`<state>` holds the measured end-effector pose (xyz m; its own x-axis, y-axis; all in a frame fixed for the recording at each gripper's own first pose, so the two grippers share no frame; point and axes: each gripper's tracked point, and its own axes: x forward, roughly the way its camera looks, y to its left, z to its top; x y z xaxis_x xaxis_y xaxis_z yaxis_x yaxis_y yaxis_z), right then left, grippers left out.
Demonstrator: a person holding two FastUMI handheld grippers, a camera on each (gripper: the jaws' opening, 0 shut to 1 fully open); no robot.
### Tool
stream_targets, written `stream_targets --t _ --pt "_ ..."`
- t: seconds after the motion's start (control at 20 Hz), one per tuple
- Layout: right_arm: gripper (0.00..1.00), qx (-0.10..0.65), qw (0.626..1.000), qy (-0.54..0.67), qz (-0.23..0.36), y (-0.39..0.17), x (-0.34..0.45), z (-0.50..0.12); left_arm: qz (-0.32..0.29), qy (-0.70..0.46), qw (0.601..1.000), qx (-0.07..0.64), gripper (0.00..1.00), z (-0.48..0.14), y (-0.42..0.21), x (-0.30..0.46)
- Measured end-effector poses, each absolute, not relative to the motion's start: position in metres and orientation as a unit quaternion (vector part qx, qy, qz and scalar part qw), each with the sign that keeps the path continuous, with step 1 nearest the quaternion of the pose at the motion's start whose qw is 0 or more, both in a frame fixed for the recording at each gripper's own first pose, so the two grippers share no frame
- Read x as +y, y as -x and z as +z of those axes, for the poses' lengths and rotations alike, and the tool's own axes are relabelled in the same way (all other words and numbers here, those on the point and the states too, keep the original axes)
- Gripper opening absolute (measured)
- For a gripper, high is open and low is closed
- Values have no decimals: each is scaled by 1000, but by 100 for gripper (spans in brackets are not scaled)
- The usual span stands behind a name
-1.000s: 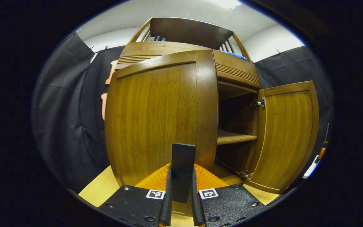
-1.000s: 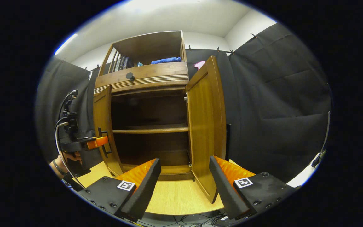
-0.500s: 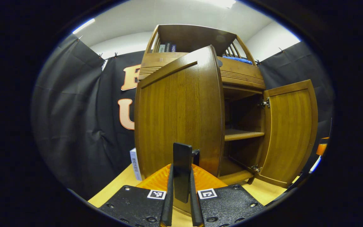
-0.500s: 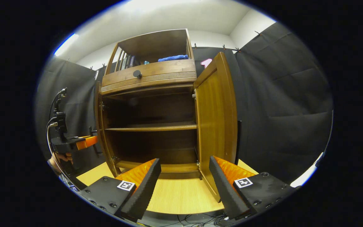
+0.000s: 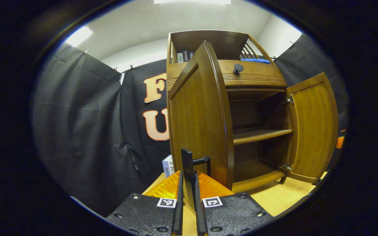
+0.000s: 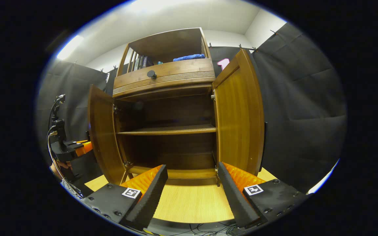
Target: Open the right door of the double-door shoe cabinet with the right hand, and open the left door with the left hand.
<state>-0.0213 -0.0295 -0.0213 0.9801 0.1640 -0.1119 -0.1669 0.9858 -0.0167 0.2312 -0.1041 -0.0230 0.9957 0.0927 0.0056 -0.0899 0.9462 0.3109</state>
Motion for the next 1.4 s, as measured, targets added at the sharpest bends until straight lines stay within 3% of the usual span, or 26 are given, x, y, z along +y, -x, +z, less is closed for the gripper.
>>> stream_targets --t 0.3,0.35,0.45,0.55,0.7,0.85,1.0,1.4 --pt "99 59 994 9 87 13 -29 -30 80 -143 987 4 9 -28 -226 -91" --pt "99 60 994 9 87 12 -29 -32 78 -127 989 3 0 -29 -225 -85" --pt "99 61 994 8 87 10 -27 -32 70 -107 992 -2 4 -30 -220 -72" --pt "99 59 994 6 87 9 -28 -31 60 -109 992 -4 0 -30 -221 -73" --pt "99 57 995 4 86 5 -27 -31 39 -112 993 -6 8 -29 -219 -69" --pt "99 58 995 2 86 5 -25 -33 14 -102 995 -11 5 -27 -216 -57" --pt "99 63 994 -4 85 4 -29 -37 -12 -99 995 -12 14 -28 -213 -45" --pt "99 63 995 -5 82 5 -27 -35 -71 -11 997 10 16 -32 -220 -18"
